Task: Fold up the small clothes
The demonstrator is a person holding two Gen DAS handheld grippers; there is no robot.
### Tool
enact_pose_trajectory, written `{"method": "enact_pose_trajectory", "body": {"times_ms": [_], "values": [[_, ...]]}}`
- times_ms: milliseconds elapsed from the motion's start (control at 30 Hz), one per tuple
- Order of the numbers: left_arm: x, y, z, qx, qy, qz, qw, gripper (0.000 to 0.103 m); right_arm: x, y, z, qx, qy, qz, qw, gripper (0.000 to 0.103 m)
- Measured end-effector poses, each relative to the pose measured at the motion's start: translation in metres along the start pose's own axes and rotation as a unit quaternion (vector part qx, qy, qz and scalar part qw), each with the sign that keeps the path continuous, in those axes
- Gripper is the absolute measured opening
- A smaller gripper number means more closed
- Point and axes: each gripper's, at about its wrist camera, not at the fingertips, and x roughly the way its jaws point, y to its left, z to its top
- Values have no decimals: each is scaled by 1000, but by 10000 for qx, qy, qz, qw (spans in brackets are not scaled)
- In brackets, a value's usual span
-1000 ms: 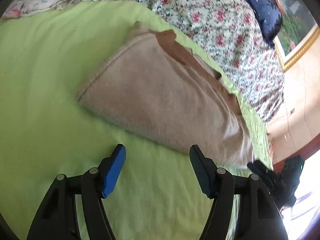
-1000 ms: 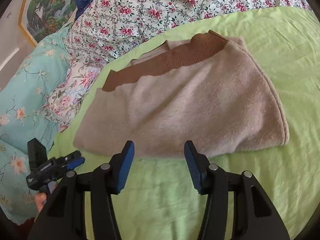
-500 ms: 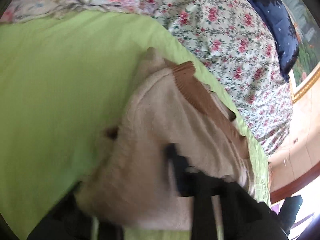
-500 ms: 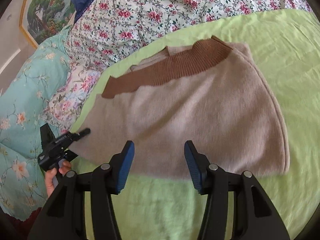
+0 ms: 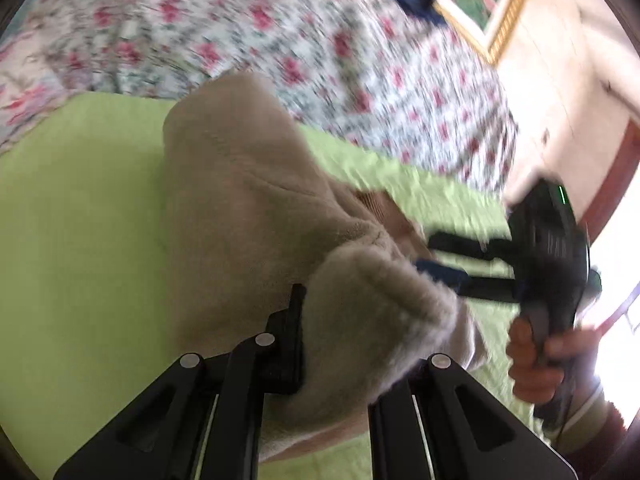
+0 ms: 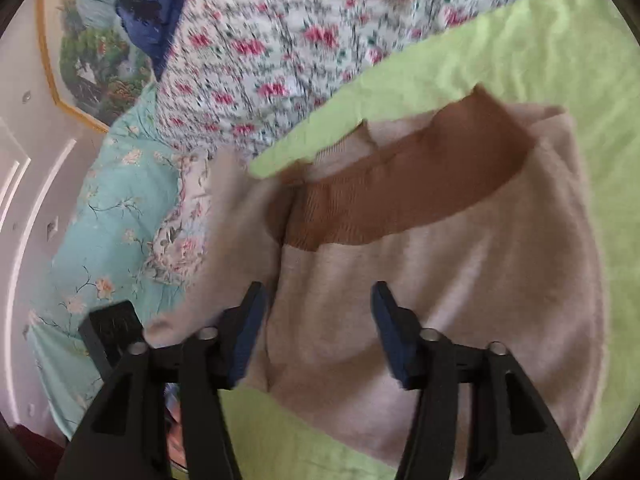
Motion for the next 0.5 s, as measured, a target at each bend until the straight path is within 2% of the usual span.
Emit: {"method": "enact_pose_trajectory", "body": {"times_ms": [100,233,267,300,333,367,500], "values": [[13,-9,-8,94,127,-25,9999,8,30,1,13,75,261,229,9994,70],[15,-11,-10,219,148,35,9996,8,87,7,30,46,648,274,9975,70],[15,-12,-10,249,159,43,9996,8,96,8,33,44,666,237,9975,61],[14,-12,-11,295,163,65,9994,8,107,11,38,35,635,181,9978,40],[14,-14,-12,373,161,120,9991,8,114,12,42,19,595,152,9981,33],[11,-15,-14,444,153,158,9988,8,118,13,48,14,538,182,9984,18],[2,-34,-1,653,80,30,9978,8,95,32,60,-254,238,378,9987,16]]}}
